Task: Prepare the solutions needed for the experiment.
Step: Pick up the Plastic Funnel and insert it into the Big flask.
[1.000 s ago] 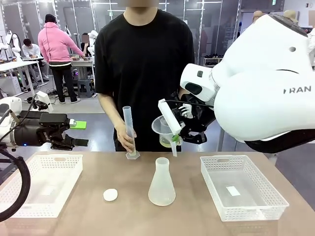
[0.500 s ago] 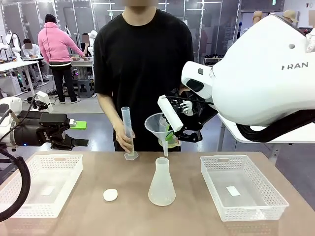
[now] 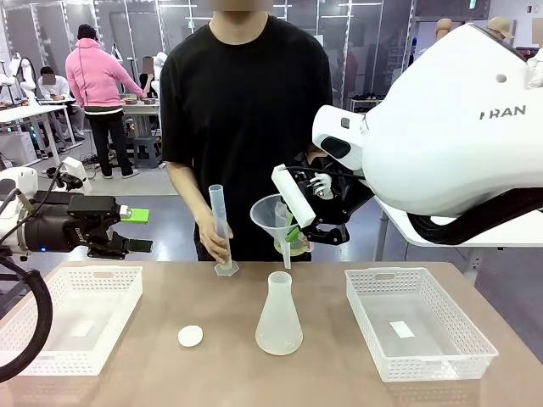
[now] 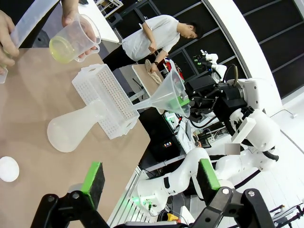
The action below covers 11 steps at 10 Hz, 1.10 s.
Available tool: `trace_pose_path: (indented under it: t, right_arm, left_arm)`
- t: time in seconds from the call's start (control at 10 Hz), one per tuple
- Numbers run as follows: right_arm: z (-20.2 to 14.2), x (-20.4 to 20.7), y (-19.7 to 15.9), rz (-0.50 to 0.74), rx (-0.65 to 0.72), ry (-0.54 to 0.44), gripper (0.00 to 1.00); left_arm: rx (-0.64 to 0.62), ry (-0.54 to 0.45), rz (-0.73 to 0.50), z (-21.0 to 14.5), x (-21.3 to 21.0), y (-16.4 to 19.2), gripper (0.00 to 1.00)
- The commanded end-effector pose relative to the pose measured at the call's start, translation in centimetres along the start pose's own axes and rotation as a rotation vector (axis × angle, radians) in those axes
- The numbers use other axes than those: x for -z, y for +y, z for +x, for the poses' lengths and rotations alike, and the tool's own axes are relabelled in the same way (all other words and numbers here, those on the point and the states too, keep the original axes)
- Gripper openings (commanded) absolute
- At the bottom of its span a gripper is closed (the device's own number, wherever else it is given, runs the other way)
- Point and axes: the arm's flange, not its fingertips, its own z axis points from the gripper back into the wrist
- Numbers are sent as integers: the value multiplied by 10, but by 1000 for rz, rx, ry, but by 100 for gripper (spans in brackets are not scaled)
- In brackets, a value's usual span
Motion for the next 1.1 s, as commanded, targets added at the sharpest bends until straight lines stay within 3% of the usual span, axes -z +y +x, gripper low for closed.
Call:
trace_pose_path:
  t: [0.0, 1.0]
  right_arm:
    - [-2, 6, -3, 2, 3, -1, 6]
    - [-33, 56, -18, 53, 103, -52, 6]
  left_arm:
    - [-6, 13, 0, -1, 0, -3, 100]
    - [-6, 13, 0, -1, 0, -3, 100]
